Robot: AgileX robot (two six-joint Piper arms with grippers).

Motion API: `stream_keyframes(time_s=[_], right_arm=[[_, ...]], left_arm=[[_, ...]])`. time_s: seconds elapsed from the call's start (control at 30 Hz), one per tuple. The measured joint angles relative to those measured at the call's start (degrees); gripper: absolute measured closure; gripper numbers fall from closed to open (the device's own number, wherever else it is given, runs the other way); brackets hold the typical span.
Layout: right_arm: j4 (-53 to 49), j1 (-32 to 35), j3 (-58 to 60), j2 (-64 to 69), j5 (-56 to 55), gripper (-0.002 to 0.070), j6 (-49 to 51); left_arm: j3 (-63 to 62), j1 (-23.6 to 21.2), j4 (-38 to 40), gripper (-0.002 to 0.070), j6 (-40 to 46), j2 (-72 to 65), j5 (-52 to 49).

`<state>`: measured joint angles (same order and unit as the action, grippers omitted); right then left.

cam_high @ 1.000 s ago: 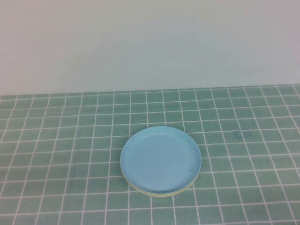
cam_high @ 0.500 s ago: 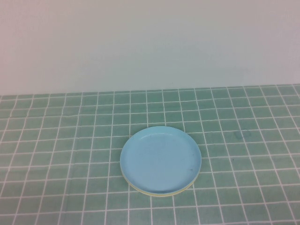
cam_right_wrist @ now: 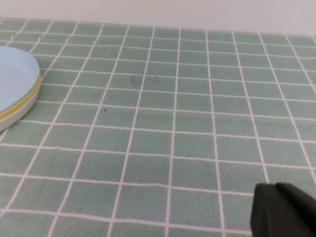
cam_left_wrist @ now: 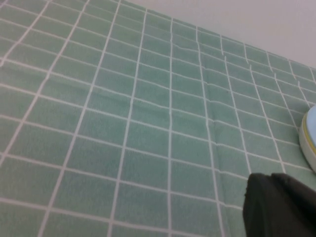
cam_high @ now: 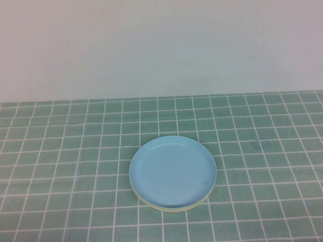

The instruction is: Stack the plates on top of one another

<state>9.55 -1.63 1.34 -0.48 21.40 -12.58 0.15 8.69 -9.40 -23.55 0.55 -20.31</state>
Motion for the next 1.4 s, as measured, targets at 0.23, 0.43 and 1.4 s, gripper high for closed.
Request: stream_keyframes(time_s=[0.23,0.43,1.4], right_arm=[[0.00,0.00,0.00,0.00,0.00,0.0678,0.00],[0.00,0.00,0.00,0.00,0.00,0.0678,0.00],[0.00,0.00,0.00,0.00,0.00,0.0678,-0.12]], left_arm=[[0.00,0.00,0.46,0.0676,3.95,0.00,0.50],[0.00,0.00,3.24,0.0676,8.24,0.00,0.68],[0.00,0.00,9.40,0.0676,22.50,0.00,1.18]])
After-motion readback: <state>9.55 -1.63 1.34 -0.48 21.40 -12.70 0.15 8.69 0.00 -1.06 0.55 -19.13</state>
